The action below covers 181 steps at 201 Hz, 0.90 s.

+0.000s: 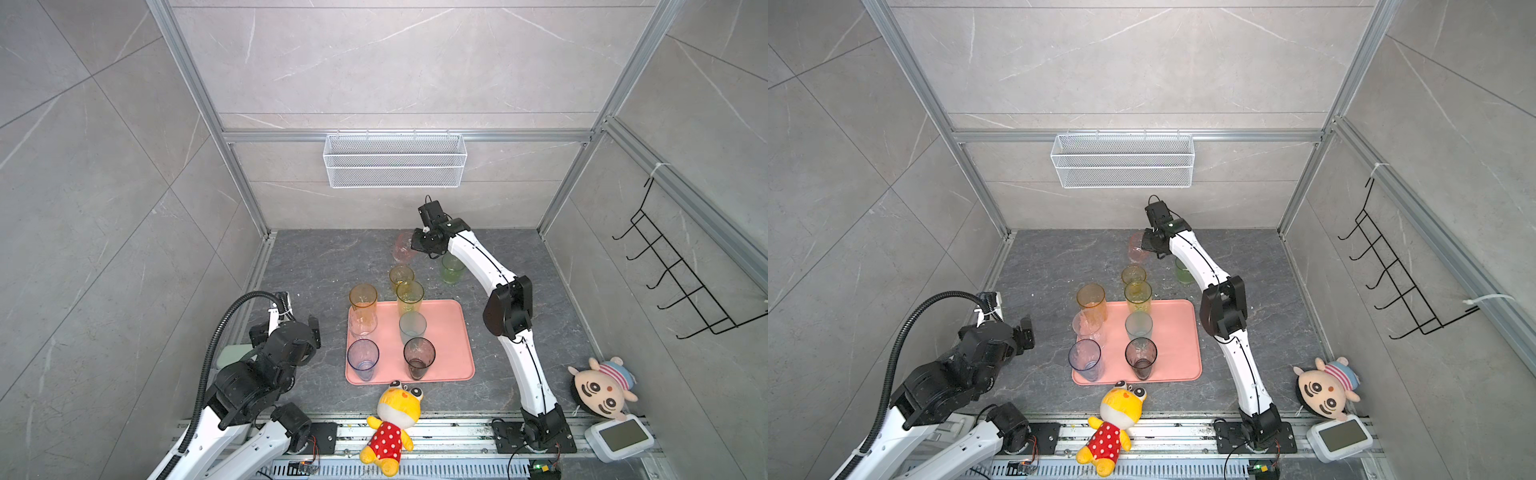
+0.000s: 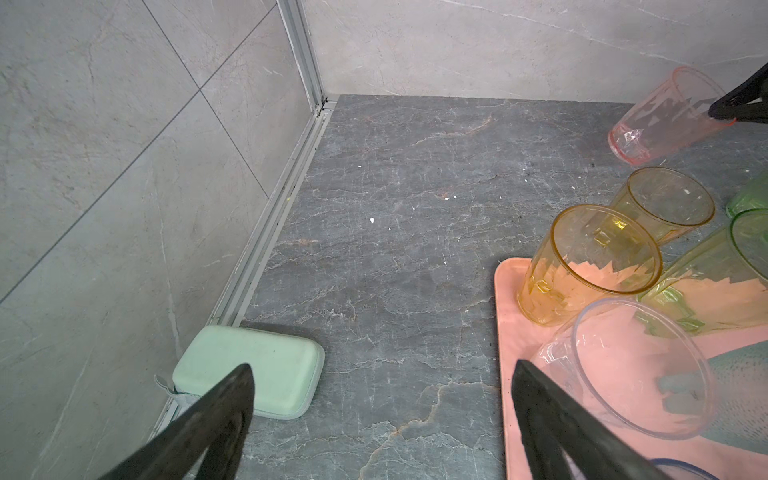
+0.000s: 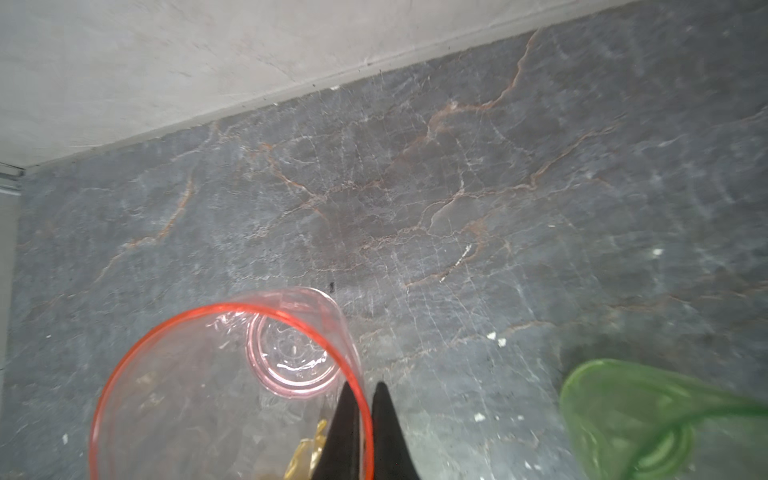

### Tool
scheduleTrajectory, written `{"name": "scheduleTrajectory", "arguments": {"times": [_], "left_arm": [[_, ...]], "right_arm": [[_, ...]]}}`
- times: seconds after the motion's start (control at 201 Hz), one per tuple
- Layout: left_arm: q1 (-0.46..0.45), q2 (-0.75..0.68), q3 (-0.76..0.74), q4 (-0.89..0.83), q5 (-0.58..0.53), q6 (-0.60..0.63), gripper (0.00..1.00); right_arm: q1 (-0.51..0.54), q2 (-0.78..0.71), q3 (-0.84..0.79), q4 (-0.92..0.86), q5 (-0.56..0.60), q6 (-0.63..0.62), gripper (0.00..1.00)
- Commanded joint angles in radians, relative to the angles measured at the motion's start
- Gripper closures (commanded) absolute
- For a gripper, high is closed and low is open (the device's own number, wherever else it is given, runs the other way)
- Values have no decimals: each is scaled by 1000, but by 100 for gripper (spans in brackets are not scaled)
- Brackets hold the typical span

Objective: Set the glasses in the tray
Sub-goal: 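Lower the right gripper onto the pink glass and close on its rim, then lift the pink glass with the right gripper and carry it toward the tray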

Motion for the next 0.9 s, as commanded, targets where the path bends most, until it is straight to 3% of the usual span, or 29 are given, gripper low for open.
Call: {"name": "scheduleTrajectory", "arguments": {"times": [0.0, 0.314, 0.896], "left_arm": [[-6, -9, 2, 12, -9, -12, 4], [-8, -12, 3, 9, -5, -15, 3], [-13, -27, 3, 5, -4, -22, 4]], "right_arm": [[-3, -120, -96, 61, 6, -17, 100], [-4, -353, -389, 193, 5, -19, 100], [-2, -674, -718, 198, 86, -81, 100]]}}
